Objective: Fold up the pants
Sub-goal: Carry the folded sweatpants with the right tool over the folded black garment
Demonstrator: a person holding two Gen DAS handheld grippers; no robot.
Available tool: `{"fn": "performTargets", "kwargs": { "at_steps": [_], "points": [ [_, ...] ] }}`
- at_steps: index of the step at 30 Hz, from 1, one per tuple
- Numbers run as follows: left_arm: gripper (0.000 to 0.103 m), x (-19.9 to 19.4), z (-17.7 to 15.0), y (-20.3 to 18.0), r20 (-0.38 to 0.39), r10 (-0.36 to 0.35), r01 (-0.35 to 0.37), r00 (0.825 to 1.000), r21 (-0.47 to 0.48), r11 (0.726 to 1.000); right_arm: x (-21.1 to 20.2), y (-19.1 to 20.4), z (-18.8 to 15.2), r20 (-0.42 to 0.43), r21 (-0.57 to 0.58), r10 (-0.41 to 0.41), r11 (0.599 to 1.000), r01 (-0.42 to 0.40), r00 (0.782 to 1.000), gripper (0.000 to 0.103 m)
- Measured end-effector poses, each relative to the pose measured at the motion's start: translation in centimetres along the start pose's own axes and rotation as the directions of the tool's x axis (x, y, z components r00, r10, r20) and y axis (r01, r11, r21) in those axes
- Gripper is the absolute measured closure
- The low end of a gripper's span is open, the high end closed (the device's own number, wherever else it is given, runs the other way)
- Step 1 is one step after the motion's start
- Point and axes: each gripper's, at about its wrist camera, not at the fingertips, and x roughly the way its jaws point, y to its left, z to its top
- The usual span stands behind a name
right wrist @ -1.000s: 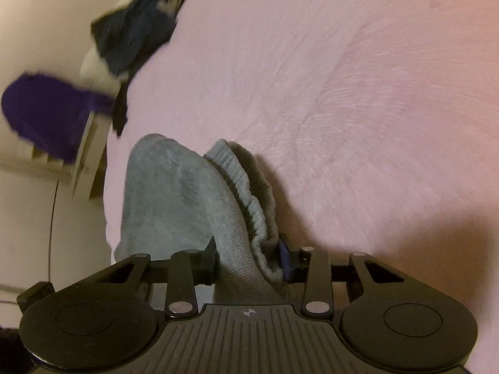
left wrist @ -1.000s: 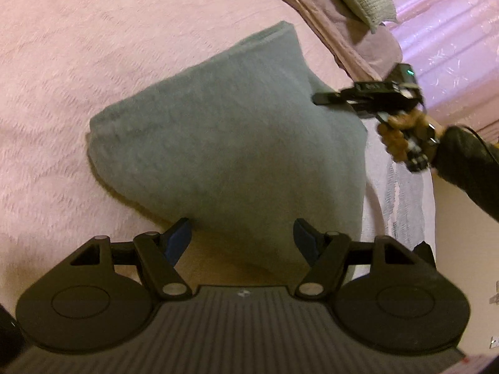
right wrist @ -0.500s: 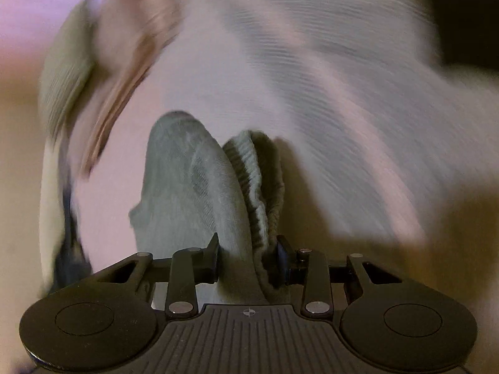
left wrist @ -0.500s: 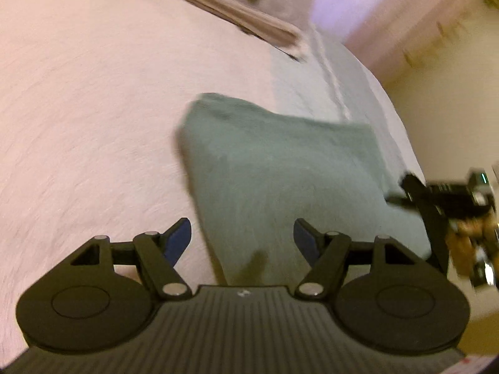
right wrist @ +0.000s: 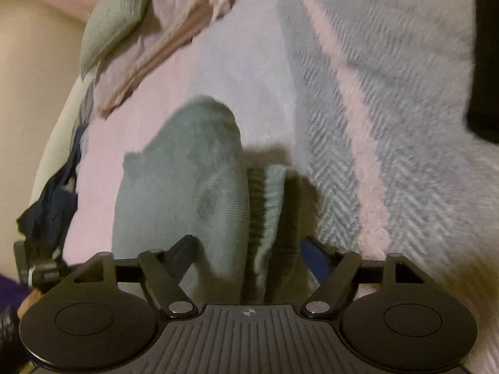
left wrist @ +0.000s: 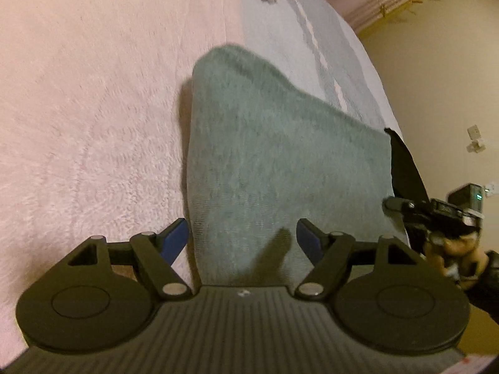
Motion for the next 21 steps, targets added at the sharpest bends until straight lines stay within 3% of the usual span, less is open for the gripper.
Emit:
{"fn": "performTargets", "kwargs": {
  "at_steps": [4, 8, 9, 10, 11, 12, 14, 18, 21],
  "points": [
    [0.032, 1.2, 0.6, 1.0, -0.039, -0.019, 0.018, 0.999, -0.013, 1.0, 1.3, -1.7, -0.7, 0.002, 0.064, 0.048, 0.997, -0.048, 0.999, 0.017],
    [0.034, 2.3, 0.8, 1.3, -0.067, -0.07, 0.069, 0.995, -0.022, 0.997, 2.0, -3.5, -0.9, 0.023, 0.166, 0.117, 0.979, -0.119, 0.993, 0.018],
    [0.034, 2.6, 0.9, 1.2, -0.074, -0.076, 0.075, 0.994, -0.019, 0.997, 2.2, -3.8, -0.8, 0.024, 0.196, 0.142, 0.97, -0.144, 0.99, 0.025],
    [0.038, 2.9, 0.9, 1.0, -0.083, -0.081, 0.08, 0.993, -0.013, 0.997, 2.3, -3.9, -0.8, 0.027, 0.224, 0.161, 0.961, -0.163, 0.987, 0.04],
    [0.04, 3.2, 1.1, 0.8, -0.087, -0.078, 0.078, 0.993, -0.009, 0.997, 2.0, -3.8, -0.7, 0.031, 0.226, 0.163, 0.96, -0.166, 0.986, 0.061],
    [0.042, 3.3, 1.3, 0.6, -0.091, -0.07, 0.069, 0.993, -0.007, 0.998, 1.7, -3.3, -0.7, 0.036, 0.216, 0.159, 0.963, -0.163, 0.987, 0.066],
    [0.054, 2.8, 1.3, -0.2, -0.097, -0.064, 0.066, 0.993, 0.014, 0.998, 0.6, -2.1, -0.6, 0.052, 0.204, 0.133, 0.969, -0.141, 0.99, 0.073],
    [0.068, 1.0, 1.4, -2.0, -0.086, -0.022, 0.026, 0.996, 0.055, 0.998, -2.2, 0.9, -0.6, 0.119, 0.204, 0.106, 0.971, -0.128, 0.987, 0.077],
    [0.073, -0.8, 1.7, -3.6, -0.083, -0.022, 0.029, 0.996, 0.095, 0.995, -4.7, 2.9, -1.4, 0.157, 0.213, 0.086, 0.97, -0.119, 0.984, 0.077]
  ]
}}
